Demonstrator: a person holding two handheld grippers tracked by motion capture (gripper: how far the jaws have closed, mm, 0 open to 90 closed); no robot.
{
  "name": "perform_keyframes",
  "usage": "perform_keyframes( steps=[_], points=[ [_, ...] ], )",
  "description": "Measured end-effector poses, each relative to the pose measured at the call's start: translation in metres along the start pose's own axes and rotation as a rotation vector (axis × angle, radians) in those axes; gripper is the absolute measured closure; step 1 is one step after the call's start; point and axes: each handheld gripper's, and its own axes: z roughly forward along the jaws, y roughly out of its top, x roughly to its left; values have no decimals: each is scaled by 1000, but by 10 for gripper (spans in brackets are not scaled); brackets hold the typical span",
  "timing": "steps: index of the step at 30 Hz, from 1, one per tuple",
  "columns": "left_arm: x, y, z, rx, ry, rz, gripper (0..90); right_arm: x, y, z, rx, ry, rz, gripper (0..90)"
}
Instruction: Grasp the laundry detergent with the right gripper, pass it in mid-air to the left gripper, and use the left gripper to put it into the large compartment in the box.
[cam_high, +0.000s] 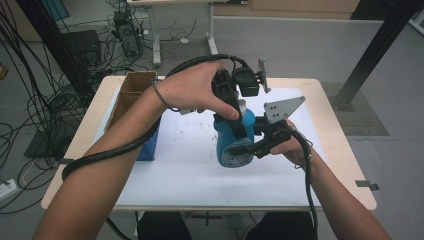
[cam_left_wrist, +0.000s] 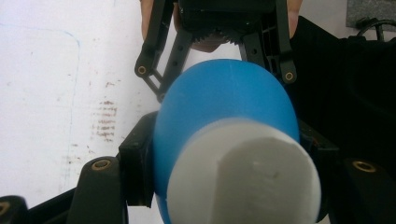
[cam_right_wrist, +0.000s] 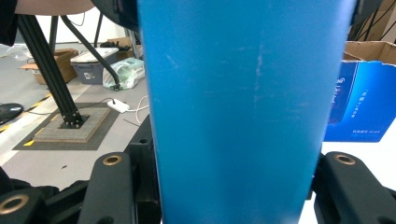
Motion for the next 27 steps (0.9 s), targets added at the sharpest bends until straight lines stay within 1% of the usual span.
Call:
perform_keyframes(
  steps=[9,14,17,25,27],
  points=[
    [-1,0,-1,10,2,3,375,0,0,1,2,1,-1,440],
    [-1,0,-1,1,4,-5,375,0,1,1,-2,3,0,440],
    [-1,0,-1,7,5,-3,375,0,1,1,1,3,-3,440],
    [-2,-1,0,2,13,-17,376,-1,0,2,1,11,-4,439],
    [-1,-1,1,8,12,-18,376,-2,-1,2,-3,11,-4,439]
  ],
)
